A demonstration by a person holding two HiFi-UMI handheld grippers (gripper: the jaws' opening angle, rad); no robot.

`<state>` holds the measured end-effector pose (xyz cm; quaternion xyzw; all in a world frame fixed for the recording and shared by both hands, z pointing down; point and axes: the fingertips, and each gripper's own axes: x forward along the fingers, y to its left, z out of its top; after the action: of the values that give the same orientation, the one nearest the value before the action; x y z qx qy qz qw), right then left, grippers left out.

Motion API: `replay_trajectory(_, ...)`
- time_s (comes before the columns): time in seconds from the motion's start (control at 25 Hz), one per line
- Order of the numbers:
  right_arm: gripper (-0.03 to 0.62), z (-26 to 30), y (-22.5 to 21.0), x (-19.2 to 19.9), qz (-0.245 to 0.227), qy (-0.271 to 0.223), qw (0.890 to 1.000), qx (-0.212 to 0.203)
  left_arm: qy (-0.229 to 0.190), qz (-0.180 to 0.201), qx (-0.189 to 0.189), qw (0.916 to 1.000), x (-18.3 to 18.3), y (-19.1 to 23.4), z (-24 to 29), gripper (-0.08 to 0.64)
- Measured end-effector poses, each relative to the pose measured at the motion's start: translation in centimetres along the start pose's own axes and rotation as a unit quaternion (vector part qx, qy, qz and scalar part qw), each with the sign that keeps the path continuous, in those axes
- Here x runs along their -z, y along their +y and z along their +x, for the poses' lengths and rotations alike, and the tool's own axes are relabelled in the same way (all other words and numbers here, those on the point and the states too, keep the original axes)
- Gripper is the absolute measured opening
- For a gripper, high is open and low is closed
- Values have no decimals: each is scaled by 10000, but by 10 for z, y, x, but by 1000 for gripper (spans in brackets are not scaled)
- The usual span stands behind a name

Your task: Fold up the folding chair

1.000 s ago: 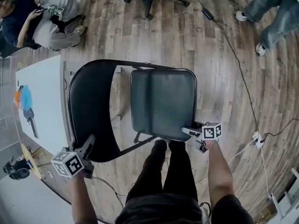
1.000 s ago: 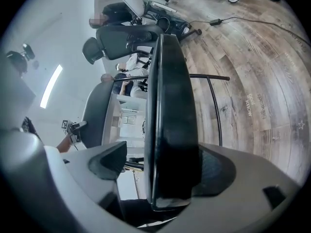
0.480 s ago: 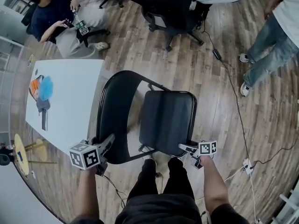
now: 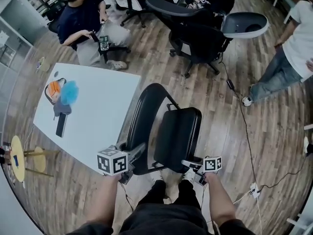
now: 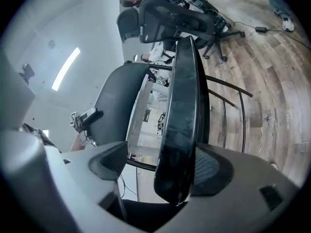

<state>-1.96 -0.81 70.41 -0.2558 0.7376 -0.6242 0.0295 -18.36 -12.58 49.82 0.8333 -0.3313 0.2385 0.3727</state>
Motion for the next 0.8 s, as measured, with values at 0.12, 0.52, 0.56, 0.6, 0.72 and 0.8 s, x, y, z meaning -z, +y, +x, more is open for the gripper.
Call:
replay_trajectory(0.12, 402, 20, 24, 1, -120, 129, 9998, -23, -6, 149, 84, 9999, -3, -5, -11, 164)
replay_trajectory(0.52, 402, 80, 91, -12, -16, 17, 9989, -462, -215, 257, 546, 9979, -15, -46, -24, 222)
replay_trajectory(0.56, 402, 86, 95, -13, 19, 42, 9987, -505, -275, 198, 564, 9978, -17, -45, -26, 222)
replay_trajectory(0.6, 402, 92, 99, -13, 32, 85, 9985, -535, -329, 143, 581, 9977, -17, -43, -29, 221)
replay_trajectory(0.72, 401, 113, 111, -10, -20, 266, 9977, -616, -388, 93, 611, 9973, -19, -38, -35, 221)
replay_trajectory(0.8, 402, 130, 121, -10, -40, 346, 9970, -698, -396, 104, 635, 9971, -20, -39, -37, 222)
